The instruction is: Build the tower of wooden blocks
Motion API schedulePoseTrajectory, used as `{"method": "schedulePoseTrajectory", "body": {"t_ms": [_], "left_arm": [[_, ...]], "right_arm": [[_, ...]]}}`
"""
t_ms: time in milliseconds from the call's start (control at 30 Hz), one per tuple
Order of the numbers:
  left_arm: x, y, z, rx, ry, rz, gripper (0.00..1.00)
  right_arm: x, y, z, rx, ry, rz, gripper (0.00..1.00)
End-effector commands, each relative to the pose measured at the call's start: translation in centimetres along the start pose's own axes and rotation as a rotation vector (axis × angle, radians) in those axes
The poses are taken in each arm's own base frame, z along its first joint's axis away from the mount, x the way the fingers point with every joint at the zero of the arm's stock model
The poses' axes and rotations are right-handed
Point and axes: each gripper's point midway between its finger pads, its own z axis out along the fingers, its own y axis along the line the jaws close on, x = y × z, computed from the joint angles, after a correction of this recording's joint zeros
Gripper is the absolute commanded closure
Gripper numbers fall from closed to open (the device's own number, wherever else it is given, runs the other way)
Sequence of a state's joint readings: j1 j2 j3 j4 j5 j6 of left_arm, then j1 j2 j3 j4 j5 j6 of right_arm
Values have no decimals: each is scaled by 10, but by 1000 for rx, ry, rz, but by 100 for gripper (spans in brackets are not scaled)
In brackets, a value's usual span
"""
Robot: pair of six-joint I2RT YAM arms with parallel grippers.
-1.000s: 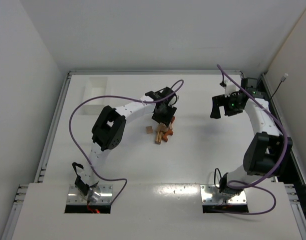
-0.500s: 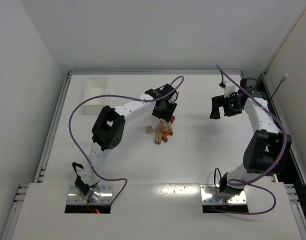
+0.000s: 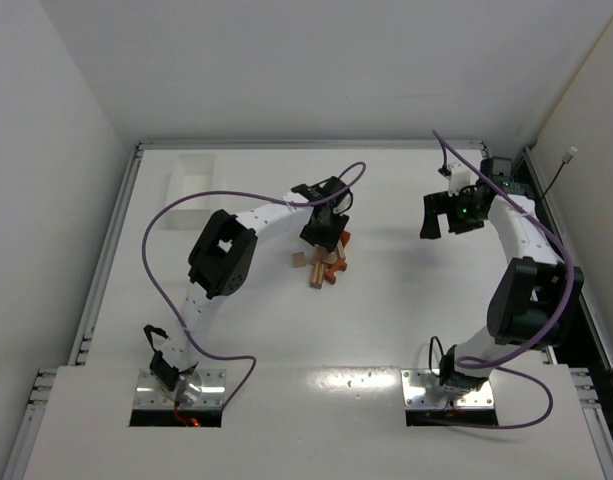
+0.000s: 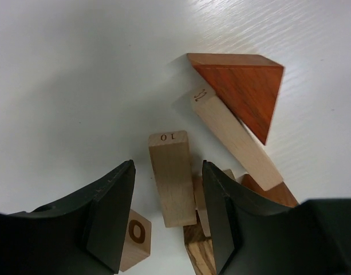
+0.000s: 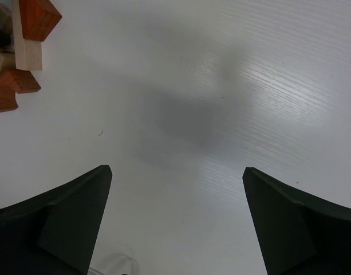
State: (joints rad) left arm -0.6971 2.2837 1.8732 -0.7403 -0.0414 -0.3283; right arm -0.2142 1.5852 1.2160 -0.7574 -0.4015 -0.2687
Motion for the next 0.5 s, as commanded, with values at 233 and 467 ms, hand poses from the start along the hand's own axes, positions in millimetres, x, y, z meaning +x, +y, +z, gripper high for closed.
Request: {"method": "schedulePoseTrajectory", "body": {"t_ms": [233,467], "left_arm": [[27,25,27,-61,83,-47,98],[12,40,-4,-114,-19,36,100]], "right_arm": [[-10,-3,-1,-2,-25,-5,4],[-11,-4,-3,10,-29,-9,4]]}}
